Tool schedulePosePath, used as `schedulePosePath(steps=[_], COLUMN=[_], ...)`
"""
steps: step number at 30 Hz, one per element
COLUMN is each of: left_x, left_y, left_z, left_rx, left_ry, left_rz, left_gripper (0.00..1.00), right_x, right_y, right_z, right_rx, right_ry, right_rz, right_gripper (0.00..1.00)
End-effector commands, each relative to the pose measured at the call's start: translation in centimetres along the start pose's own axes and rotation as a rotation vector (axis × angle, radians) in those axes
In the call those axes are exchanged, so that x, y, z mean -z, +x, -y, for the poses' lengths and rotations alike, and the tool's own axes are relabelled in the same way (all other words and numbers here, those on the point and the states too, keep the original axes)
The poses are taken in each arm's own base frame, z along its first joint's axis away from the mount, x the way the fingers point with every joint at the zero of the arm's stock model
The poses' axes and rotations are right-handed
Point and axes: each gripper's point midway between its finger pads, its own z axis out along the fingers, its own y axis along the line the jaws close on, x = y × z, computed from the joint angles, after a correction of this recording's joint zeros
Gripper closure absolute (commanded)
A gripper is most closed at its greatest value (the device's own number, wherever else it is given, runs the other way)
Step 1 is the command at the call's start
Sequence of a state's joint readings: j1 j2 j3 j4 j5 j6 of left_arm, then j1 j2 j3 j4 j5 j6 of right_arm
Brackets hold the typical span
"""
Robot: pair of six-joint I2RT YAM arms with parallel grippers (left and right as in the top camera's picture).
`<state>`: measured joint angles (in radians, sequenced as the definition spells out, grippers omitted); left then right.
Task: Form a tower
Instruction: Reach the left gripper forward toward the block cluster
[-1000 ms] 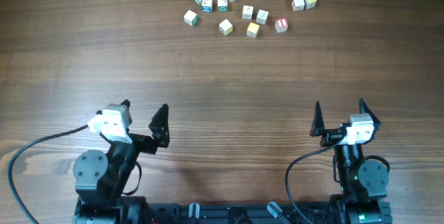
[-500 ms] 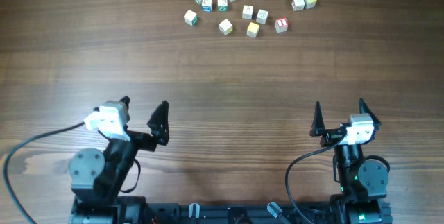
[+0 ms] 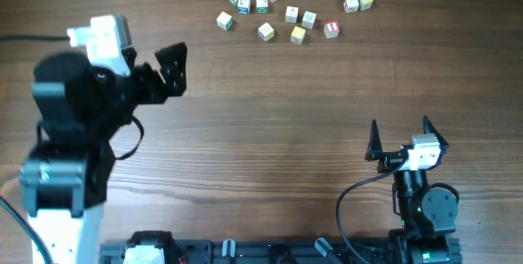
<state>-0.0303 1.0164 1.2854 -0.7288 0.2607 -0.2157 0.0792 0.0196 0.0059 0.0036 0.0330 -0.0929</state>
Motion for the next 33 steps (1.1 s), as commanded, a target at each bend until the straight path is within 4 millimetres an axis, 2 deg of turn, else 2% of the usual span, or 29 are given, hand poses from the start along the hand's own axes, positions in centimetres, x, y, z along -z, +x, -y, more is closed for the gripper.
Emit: schedulePosePath(steps=[1, 5, 11, 15, 24, 33], left_x=[-0.1, -1.5, -5.1, -9.6, -19.8, -29.4], left_y=[-2.5, -3.0, -2.0, -1.0, 1.1, 7.2], left_z=[0.8, 2.1, 5.6, 6.9, 8.2, 5.7], left_rx=[-0.001, -0.037, -0.099, -0.133, -0.197, -0.181], left_ry=[-0.009, 0.007, 0.084, 0.092, 0.107, 0.087], left_rz=[-0.06, -0.14, -0.196, -0.226, -0.343, -0.442], left_gripper=[0.0, 0.0, 0.0, 0.0, 0.0, 0.0], right_x=[0.0, 0.0, 0.0, 0.0, 0.0, 0.0], right_y=[-0.1, -0.2, -0.1, -0.2, -0.2, -0.2], right_z=[-0.4, -0.4, -0.4, -0.4, -0.4, -0.4], right_rx=[0.011, 0.011, 0.012, 0.011, 0.012, 0.011], right_ry=[-0.018, -0.018, -0.018, -0.018, -0.018, -0.018], right_rz=[0.007, 0.007, 0.007, 0.007, 0.007, 0.007], right_gripper=[0.0, 0.0, 0.0, 0.0, 0.0, 0.0])
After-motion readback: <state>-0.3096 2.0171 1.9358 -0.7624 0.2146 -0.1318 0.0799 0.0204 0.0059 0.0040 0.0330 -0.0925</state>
